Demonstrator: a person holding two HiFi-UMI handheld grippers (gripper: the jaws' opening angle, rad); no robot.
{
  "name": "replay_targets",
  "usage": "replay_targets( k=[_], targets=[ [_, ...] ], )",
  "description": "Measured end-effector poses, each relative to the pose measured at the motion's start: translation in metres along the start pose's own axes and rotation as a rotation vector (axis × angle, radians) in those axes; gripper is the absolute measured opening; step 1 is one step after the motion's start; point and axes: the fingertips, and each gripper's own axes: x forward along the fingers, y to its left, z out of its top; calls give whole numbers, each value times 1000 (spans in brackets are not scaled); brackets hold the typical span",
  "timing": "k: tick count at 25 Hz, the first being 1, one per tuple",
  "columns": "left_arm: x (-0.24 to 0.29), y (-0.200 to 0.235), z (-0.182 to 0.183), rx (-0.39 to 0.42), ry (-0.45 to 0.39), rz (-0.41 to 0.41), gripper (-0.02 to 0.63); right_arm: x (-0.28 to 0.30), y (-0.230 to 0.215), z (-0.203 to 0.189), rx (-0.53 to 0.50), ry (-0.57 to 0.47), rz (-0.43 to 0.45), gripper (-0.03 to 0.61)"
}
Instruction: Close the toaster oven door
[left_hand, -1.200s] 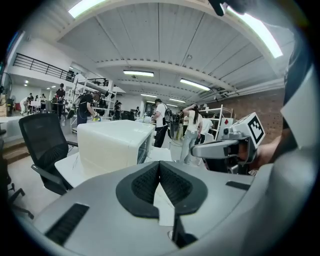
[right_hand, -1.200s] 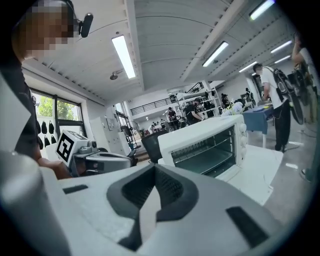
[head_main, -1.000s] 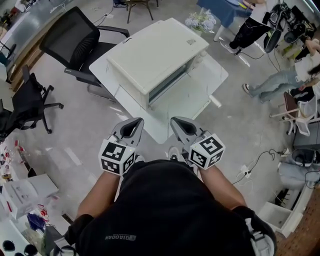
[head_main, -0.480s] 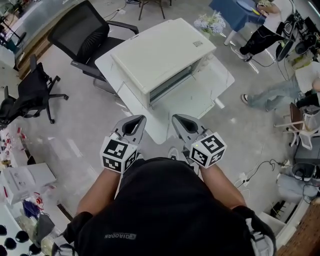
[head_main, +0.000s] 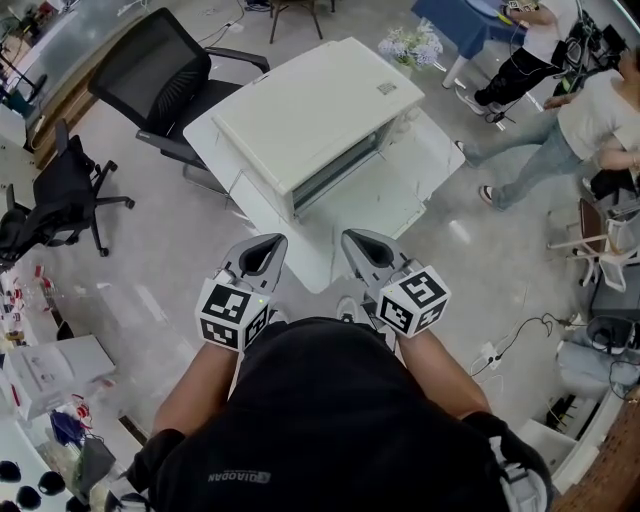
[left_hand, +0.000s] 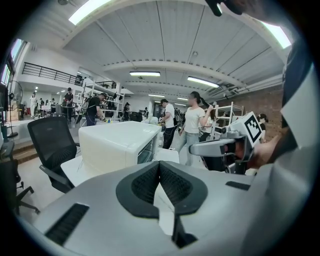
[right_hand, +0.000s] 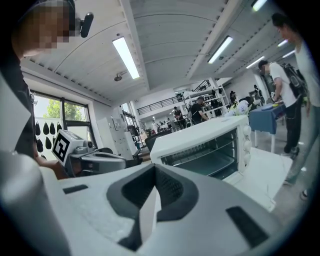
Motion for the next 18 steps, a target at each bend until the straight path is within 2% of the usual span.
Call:
replay_targets(
  k=[10, 14, 18],
  targets=[
    [4, 7, 6, -1, -12, 1, 2, 0, -13, 6, -19, -22, -68, 3],
    [4, 5, 5, 1, -12, -10, 3, 1, -11, 9, -58, -24, -77, 34],
    [3, 6, 4, 0, -12, -12, 3, 2, -7, 10, -76, -21, -73, 93]
  ],
)
